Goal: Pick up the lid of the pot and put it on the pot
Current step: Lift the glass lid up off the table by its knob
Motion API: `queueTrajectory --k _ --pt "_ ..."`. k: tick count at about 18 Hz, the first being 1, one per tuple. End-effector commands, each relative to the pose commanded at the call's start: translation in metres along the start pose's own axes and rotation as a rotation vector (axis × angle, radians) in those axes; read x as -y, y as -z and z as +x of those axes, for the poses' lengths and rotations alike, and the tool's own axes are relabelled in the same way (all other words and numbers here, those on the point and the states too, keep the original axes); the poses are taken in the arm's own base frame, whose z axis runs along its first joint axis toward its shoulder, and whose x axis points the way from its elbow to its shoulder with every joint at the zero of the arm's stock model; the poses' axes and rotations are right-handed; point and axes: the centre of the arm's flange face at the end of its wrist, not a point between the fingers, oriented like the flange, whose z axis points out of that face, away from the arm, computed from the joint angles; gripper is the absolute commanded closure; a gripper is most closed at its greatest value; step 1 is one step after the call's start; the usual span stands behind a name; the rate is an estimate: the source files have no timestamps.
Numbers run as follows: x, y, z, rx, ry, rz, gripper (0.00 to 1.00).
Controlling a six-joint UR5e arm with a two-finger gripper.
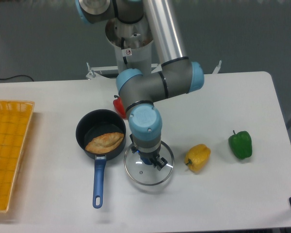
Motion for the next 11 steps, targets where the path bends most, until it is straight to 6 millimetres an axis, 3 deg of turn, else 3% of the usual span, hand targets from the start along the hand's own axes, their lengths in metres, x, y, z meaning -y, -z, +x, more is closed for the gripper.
queueTrajectory --k 6,11 --pt "-0.013 0.024 0.012 -0.046 -0.021 0.004 0.59" --pt "0.0 0.034 0.037 -0.051 -0.056 -0.001 0.59"
